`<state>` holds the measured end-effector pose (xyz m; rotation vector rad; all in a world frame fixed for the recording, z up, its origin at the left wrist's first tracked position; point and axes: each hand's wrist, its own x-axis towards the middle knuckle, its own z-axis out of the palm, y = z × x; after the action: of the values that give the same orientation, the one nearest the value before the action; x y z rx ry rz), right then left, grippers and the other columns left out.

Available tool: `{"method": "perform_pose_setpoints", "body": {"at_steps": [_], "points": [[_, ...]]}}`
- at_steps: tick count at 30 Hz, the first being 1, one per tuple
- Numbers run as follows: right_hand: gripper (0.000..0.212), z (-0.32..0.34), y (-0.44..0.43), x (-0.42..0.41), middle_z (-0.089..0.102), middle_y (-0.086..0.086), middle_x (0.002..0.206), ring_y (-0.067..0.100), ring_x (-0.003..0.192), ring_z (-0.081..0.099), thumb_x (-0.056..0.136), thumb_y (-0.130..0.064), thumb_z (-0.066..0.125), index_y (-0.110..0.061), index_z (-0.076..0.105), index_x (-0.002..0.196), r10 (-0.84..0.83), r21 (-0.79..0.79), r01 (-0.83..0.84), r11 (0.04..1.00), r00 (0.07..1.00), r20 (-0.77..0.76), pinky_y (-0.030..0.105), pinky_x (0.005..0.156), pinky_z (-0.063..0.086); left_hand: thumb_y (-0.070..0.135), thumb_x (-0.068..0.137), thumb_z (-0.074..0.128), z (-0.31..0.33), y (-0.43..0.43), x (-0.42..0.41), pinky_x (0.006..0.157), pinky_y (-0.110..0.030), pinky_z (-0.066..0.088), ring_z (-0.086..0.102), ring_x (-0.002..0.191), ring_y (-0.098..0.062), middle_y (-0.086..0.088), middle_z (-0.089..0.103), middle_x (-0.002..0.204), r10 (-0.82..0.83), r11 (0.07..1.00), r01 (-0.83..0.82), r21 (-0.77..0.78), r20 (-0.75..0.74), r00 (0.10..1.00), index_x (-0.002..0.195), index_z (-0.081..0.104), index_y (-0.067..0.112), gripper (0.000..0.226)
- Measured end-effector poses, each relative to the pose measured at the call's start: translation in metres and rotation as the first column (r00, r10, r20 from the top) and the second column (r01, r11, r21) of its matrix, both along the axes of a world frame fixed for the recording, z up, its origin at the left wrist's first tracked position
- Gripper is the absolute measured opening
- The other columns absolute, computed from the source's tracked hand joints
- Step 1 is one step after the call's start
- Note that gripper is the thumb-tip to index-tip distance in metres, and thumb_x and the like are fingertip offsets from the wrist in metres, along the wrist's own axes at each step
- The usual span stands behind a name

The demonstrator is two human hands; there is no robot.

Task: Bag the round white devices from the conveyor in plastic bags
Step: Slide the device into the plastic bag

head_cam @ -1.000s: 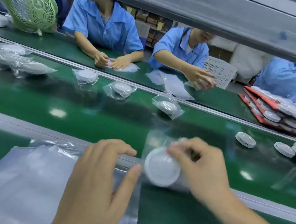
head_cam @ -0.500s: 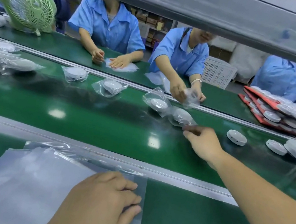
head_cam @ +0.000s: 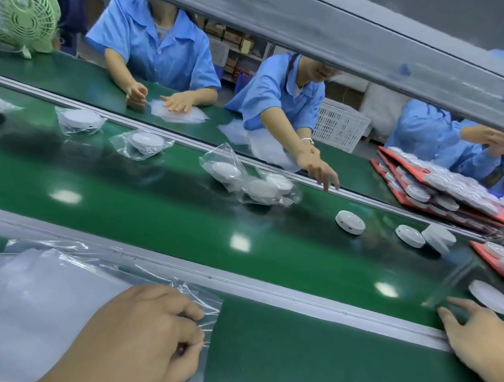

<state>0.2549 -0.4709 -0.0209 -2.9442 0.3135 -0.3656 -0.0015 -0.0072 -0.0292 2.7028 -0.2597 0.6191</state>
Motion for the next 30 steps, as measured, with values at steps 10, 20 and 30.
{"method": "perform_pose_setpoints", "body": {"at_steps": [10, 20, 30], "points": [[0.026, 0.009, 0.187, -0.111, 0.058, -0.018, 0.097, 0.003, 0.090, 0.060, 0.091, -0.018, 0.070, -0.042, 0.077, 0.086, 0.658, 0.407, -0.640, 0.652, 0.744, 0.114, 0.007, 0.074, 0.040, 0.052, 0.077, 0.060, -0.002, 0.000, 0.002, 0.068, -0.025, 0.058, 0.066, 0.079, -0.001, 0.031, 0.070, 0.088, -0.044, 0.999, 0.044, 0.021, -0.007, 0.999, 0.082, 0.078, 0.048, 0.020], [0.027, -0.020, 0.272, -0.168, 0.051, -0.029, 0.117, -0.006, 0.098, 0.053, 0.085, -0.065, 0.051, -0.055, 0.059, 0.108, 0.805, 0.302, -0.783, 0.544, 0.588, 0.074, 0.018, 0.088, 0.047, 0.050, 0.074, 0.066, 0.003, -0.007, -0.002, 0.060, -0.028, 0.057, 0.067, 0.077, -0.008, 0.027, 0.071, 0.088, 0.003, 0.993, -0.005, 0.120, 0.022, 1.000, 0.082, 0.079, 0.046, 0.016], [0.033, -0.018, 0.270, -0.172, 0.051, -0.026, 0.110, -0.006, 0.100, 0.051, 0.085, -0.066, 0.046, -0.049, 0.063, 0.107, 0.797, 0.281, -0.785, 0.553, 0.596, 0.096, 0.015, 0.089, 0.044, 0.046, 0.077, 0.049, -0.005, -0.012, 0.003, 0.056, -0.030, 0.056, 0.069, 0.067, -0.013, 0.019, 0.073, 0.080, -0.004, 0.966, -0.038, 0.257, 0.163, 0.987, 0.073, 0.080, 0.032, 0.034]]}}
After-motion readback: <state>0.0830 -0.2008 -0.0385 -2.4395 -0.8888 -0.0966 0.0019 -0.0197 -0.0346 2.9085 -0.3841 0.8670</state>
